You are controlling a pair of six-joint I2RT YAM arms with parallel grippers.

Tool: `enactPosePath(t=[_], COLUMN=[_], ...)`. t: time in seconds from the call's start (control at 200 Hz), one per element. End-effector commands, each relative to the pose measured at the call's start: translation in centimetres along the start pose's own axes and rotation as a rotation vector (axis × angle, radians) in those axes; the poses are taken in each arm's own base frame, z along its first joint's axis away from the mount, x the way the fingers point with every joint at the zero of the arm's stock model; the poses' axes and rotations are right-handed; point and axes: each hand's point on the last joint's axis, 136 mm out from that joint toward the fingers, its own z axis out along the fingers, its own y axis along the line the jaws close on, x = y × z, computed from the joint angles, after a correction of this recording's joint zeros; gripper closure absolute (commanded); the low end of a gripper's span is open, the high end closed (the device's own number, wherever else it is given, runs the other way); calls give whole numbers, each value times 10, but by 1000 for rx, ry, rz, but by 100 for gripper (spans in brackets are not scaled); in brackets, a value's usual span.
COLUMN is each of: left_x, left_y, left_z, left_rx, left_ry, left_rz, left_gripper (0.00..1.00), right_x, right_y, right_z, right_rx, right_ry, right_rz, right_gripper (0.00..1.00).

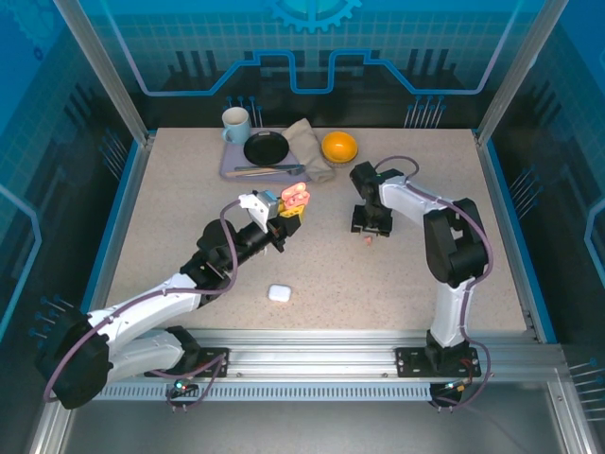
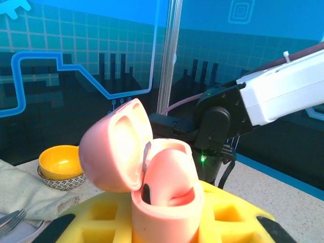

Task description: Insert wireless bluetooth earbuds into charging case

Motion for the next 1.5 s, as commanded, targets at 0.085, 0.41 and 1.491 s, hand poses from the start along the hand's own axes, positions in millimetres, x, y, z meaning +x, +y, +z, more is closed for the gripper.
enactPosePath(t=[0.085, 0.41, 1.491], left_x=[-6, -4, -3], left_y=[5, 8, 8], left_z=[-6, -5, 4], left_rx=[-20, -26, -20], left_ry=[-34, -35, -29], left_rz=[18, 7, -8], left_gripper=[100, 100, 100], right_x=[7, 10, 11], right_y=[-1, -3, -4], right_z=[8, 15, 23], right_rx=[64, 81, 55], right_ry=[37, 45, 47], right_rz=[-42, -49, -54], right_gripper=[48, 55, 60])
